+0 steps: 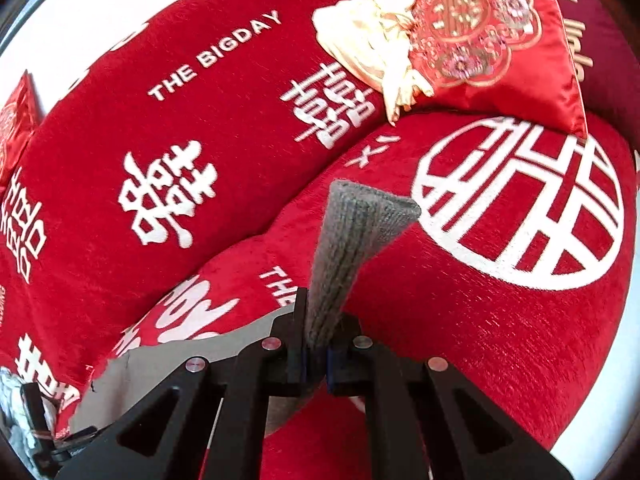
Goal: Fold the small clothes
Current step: 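Grasp the sweater sleeve cuff with the right gripper and lift it, then carry the held sleeve with the right gripper across the sweater body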
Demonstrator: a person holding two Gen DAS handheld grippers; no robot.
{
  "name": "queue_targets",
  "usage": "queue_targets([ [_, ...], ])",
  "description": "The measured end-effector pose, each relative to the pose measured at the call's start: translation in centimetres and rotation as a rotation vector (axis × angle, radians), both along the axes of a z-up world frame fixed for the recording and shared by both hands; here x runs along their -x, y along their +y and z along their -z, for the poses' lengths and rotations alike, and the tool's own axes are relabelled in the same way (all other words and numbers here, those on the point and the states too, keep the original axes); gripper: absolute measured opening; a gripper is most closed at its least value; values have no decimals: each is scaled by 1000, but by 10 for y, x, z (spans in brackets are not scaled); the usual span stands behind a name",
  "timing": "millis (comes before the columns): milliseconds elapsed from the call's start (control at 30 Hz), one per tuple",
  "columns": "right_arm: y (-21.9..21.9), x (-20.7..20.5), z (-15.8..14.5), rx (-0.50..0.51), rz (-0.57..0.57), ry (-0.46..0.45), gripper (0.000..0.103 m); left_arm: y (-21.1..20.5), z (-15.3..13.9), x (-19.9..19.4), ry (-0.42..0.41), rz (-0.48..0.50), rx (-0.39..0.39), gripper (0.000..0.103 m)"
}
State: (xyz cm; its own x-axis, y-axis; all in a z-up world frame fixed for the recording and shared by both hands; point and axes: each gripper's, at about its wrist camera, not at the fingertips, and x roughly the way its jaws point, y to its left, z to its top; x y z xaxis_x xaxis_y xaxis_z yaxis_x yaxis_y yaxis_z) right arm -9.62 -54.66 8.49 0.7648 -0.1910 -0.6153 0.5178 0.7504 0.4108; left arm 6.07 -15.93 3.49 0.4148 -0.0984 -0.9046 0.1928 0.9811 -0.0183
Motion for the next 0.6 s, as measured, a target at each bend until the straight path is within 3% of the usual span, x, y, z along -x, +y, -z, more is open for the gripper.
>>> queue_targets([
  [233, 47, -7, -28, 21, -46, -23, 7, 65, 4, 18, 23, -86, 56, 103],
  [600, 139, -32, -56, 55, -157, -33, 7, 136, -11, 47, -60, -86, 177, 103],
])
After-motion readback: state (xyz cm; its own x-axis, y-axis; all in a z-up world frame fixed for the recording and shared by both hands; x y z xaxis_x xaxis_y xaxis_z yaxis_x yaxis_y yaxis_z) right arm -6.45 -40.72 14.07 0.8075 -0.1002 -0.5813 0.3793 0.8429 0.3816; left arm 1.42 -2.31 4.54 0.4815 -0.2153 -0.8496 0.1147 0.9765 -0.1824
